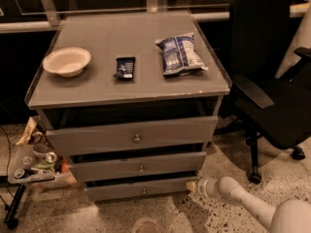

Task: Close bottom drawer

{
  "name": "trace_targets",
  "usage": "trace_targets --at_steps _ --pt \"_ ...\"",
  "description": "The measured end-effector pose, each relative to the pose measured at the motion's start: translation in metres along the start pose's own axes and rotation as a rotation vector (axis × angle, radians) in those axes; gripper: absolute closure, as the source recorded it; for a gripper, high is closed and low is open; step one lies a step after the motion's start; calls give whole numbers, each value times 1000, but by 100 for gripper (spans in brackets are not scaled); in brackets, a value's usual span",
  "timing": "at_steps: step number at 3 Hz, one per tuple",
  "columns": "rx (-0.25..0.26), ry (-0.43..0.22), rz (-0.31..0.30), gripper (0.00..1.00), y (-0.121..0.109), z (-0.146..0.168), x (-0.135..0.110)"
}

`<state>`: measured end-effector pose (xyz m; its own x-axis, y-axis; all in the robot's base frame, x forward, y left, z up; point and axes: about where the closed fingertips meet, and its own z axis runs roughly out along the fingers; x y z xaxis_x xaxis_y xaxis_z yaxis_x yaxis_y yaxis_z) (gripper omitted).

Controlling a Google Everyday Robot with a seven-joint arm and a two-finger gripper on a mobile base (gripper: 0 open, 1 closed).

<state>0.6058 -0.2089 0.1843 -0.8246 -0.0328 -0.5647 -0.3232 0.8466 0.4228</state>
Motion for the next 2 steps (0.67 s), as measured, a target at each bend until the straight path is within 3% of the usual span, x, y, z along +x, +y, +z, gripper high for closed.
trace_targets --at_steps 2 --pt "4 -36 2 100 -3 4 -9"
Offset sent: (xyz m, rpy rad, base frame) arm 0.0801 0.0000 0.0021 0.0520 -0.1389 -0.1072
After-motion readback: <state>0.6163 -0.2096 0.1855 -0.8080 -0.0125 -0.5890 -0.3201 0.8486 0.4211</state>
